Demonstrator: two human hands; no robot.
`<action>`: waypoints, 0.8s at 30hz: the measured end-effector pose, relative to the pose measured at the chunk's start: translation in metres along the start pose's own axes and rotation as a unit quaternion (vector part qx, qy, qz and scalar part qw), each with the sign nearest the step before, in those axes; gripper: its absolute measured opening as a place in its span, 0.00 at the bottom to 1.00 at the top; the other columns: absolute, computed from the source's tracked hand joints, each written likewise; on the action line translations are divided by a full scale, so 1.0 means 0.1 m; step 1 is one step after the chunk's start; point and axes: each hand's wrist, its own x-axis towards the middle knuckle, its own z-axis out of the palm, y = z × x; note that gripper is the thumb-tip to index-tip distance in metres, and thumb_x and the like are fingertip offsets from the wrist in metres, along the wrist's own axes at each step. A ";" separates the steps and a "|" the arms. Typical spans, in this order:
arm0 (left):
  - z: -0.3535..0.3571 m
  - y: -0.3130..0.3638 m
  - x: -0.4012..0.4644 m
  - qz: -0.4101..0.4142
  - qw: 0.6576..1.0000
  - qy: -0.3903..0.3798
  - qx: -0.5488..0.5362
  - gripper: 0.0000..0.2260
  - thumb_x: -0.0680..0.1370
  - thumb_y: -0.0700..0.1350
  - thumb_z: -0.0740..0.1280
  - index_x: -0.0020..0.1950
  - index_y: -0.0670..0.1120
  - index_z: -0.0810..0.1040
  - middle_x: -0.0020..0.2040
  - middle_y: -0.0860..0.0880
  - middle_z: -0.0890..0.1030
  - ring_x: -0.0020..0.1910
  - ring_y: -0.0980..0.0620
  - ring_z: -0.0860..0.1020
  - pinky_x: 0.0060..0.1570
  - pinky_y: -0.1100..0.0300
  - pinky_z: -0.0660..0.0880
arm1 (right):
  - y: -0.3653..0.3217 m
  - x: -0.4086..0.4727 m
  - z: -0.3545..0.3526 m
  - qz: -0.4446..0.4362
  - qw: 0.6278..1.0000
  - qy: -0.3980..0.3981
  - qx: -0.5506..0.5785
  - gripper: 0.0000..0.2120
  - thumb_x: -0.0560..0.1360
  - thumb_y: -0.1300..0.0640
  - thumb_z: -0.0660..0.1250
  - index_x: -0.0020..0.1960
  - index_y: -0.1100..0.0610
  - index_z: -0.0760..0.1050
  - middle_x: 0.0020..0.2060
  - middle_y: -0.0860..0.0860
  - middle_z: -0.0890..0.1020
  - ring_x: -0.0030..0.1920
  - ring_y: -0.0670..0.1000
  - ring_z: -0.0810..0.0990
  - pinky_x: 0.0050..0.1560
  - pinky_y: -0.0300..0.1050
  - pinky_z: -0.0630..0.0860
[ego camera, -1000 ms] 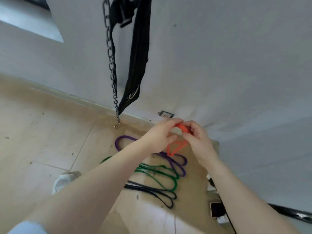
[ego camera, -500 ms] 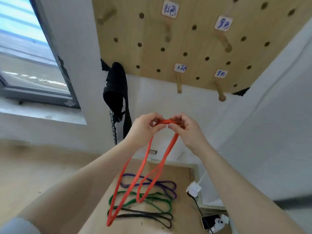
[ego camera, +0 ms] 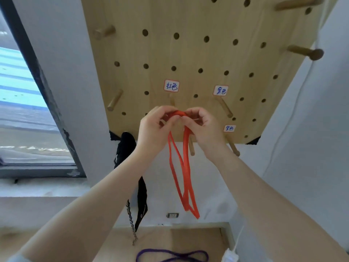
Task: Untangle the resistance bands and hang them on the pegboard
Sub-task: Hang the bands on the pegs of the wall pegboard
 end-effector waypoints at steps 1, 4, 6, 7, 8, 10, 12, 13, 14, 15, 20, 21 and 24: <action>0.01 -0.02 0.09 0.008 1.000 0.016 0.010 0.06 0.75 0.40 0.68 0.50 0.48 0.80 0.44 0.53 0.80 0.44 0.57 0.78 0.45 0.64 0.76 | -0.01 0.11 0.01 -0.017 1.000 -0.001 -0.009 0.07 0.74 0.59 0.68 0.42 0.48 0.74 0.36 0.43 0.79 0.41 0.46 0.78 0.49 0.49 0.78; 0.08 -0.15 0.37 -0.012 0.999 0.019 0.037 0.06 0.76 0.40 0.66 0.51 0.46 0.80 0.43 0.52 0.80 0.38 0.64 0.78 0.42 0.71 0.74 | 0.07 0.46 0.03 -0.030 0.999 0.015 -0.042 0.08 0.74 0.58 0.69 0.43 0.47 0.72 0.38 0.43 0.78 0.40 0.42 0.76 0.44 0.35 0.75; 0.14 -0.28 0.57 -0.037 0.996 -0.003 0.082 0.07 0.76 0.41 0.65 0.52 0.47 0.80 0.42 0.53 0.80 0.37 0.64 0.79 0.44 0.69 0.76 | 0.19 0.70 0.07 -0.022 0.997 0.026 -0.071 0.09 0.74 0.58 0.69 0.41 0.46 0.71 0.39 0.42 0.77 0.41 0.42 0.75 0.42 0.32 0.72; 0.18 -0.35 0.67 -0.050 0.993 -0.012 0.108 0.07 0.77 0.42 0.65 0.53 0.47 0.79 0.42 0.53 0.80 0.37 0.64 0.79 0.44 0.68 0.76 | 0.27 0.81 0.09 -0.017 0.996 0.032 -0.087 0.10 0.74 0.58 0.69 0.40 0.46 0.71 0.38 0.42 0.77 0.40 0.42 0.75 0.42 0.34 0.72; 0.22 -0.40 0.76 -0.065 0.990 -0.017 0.126 0.08 0.77 0.42 0.64 0.54 0.48 0.79 0.44 0.53 0.80 0.39 0.62 0.79 0.45 0.66 0.76 | 0.34 0.91 0.11 -0.014 0.994 0.040 -0.102 0.10 0.73 0.58 0.69 0.39 0.46 0.71 0.38 0.41 0.77 0.40 0.42 0.75 0.43 0.37 0.72; 0.31 -0.48 0.88 -0.083 0.987 -0.013 0.134 0.07 0.77 0.42 0.64 0.54 0.47 0.77 0.47 0.52 0.81 0.42 0.56 0.79 0.45 0.58 0.78 | 0.49 1.08 0.13 -0.021 0.991 0.060 -0.121 0.07 0.73 0.58 0.68 0.40 0.49 0.72 0.38 0.43 0.77 0.40 0.43 0.75 0.45 0.40 0.72; 0.37 -0.55 0.93 -0.072 0.986 0.008 0.153 0.05 0.77 0.42 0.64 0.52 0.46 0.75 0.47 0.52 0.79 0.45 0.52 0.78 0.47 0.52 0.77 | 0.64 1.18 0.15 -0.039 0.982 0.084 -0.167 0.02 0.73 0.58 0.69 0.44 0.52 0.76 0.42 0.47 0.76 0.41 0.45 0.75 0.45 0.43 0.73; 0.38 -0.58 0.94 -0.062 0.984 0.018 0.164 0.04 0.76 0.42 0.64 0.50 0.45 0.75 0.47 0.52 0.76 0.45 0.52 0.76 0.48 0.53 0.76 | 0.70 1.20 0.16 -0.051 0.975 0.090 -0.196 0.02 0.73 0.58 0.68 0.45 0.54 0.77 0.44 0.47 0.74 0.42 0.46 0.74 0.44 0.43 0.72; 0.40 -0.63 0.94 -0.055 0.984 0.028 0.165 0.03 0.76 0.42 0.65 0.49 0.44 0.76 0.48 0.53 0.74 0.45 0.53 0.75 0.48 0.56 0.74 | 0.75 1.22 0.17 -0.063 0.970 0.089 -0.217 0.02 0.73 0.58 0.68 0.46 0.55 0.78 0.44 0.47 0.73 0.42 0.46 0.73 0.43 0.44 0.71; 0.41 -0.66 0.94 -0.048 0.986 0.037 0.158 0.04 0.76 0.42 0.65 0.48 0.43 0.77 0.48 0.53 0.72 0.45 0.54 0.74 0.48 0.59 0.73 | 0.78 1.22 0.19 -0.076 0.966 0.085 -0.231 0.02 0.74 0.57 0.67 0.45 0.55 0.78 0.43 0.47 0.74 0.41 0.47 0.73 0.41 0.44 0.71; 0.41 -0.78 0.96 -0.045 0.989 0.057 0.130 0.04 0.76 0.40 0.65 0.48 0.43 0.78 0.46 0.52 0.75 0.41 0.60 0.73 0.43 0.77 0.67 | 0.78 1.24 0.25 -0.121 0.953 0.107 -0.256 0.04 0.75 0.56 0.65 0.43 0.56 0.77 0.36 0.48 0.80 0.37 0.48 0.74 0.34 0.44 0.66; 0.40 -0.82 0.94 -0.042 0.988 0.065 0.130 0.04 0.76 0.39 0.64 0.48 0.43 0.78 0.45 0.52 0.75 0.40 0.62 0.73 0.42 0.77 0.67 | 0.78 1.23 0.26 -0.127 0.954 0.111 -0.248 0.05 0.75 0.56 0.65 0.43 0.57 0.77 0.36 0.48 0.80 0.37 0.48 0.75 0.35 0.44 0.66; 0.41 -0.86 0.92 -0.041 0.986 0.070 0.143 0.04 0.76 0.38 0.63 0.47 0.43 0.77 0.45 0.51 0.76 0.41 0.58 0.73 0.43 0.73 0.68 | 0.77 1.22 0.29 -0.134 0.959 0.108 -0.224 0.04 0.75 0.58 0.66 0.43 0.57 0.78 0.35 0.48 0.80 0.37 0.48 0.76 0.37 0.41 0.68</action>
